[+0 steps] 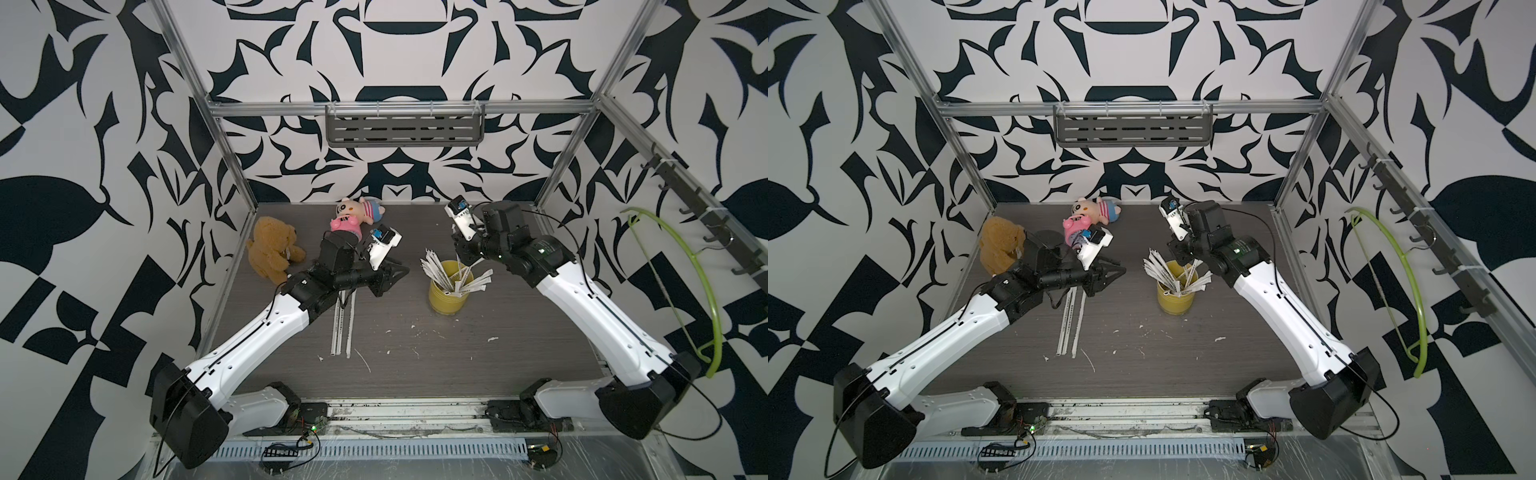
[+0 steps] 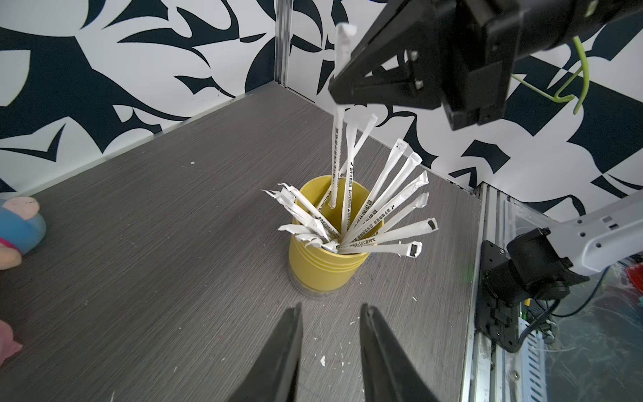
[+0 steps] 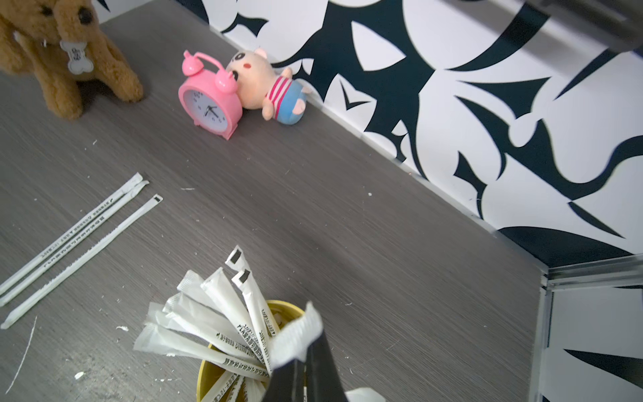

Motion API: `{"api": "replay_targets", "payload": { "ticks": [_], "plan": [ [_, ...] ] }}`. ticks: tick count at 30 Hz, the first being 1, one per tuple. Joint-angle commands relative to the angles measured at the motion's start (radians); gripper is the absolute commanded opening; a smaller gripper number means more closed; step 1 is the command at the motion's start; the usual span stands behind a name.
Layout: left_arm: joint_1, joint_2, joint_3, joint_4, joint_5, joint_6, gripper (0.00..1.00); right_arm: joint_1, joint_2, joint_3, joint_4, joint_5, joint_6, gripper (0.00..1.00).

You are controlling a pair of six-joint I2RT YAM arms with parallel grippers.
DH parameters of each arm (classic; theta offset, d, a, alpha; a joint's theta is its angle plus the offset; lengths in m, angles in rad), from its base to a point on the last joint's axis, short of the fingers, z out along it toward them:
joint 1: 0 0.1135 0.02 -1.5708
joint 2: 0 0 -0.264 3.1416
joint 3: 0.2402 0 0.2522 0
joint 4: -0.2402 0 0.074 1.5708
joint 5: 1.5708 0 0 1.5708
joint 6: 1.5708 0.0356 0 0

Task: Take the straws out of the storage container
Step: Pick up the straw from the container, then place the straw at the center of the board.

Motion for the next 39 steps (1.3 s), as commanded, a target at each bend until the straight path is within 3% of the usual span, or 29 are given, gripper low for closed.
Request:
{"api": "replay_targets", "payload": {
  "ticks": [1,11,18,24,31,39],
  "plan": [
    [0.002,-0.030,0.022,0.002,-0.009,-0.030,0.34,0.012,-0.032,0.123,0.007,0.033,0.061,0.02],
    [0.001,-0.104,0.100,-0.185,-0.134,-0.104,0.34,0.104,0.006,0.411,-0.196,0.040,0.244,0.00],
    [0.002,-0.222,0.165,-0.458,-0.326,-0.117,0.42,0.167,0.167,0.653,-0.384,-0.199,0.493,0.00],
    [0.007,-0.262,0.159,-0.709,-0.460,-0.152,0.44,0.213,0.338,0.609,-0.375,-0.398,0.665,0.00],
    [0.103,-0.316,0.051,-0.733,-0.393,-0.183,0.47,0.263,0.587,0.625,-0.333,-0.544,0.772,0.00],
    [0.285,-0.298,-0.019,-0.708,-0.249,-0.150,0.47,0.282,0.862,0.725,-0.273,-0.628,0.888,0.00]
  ]
}}
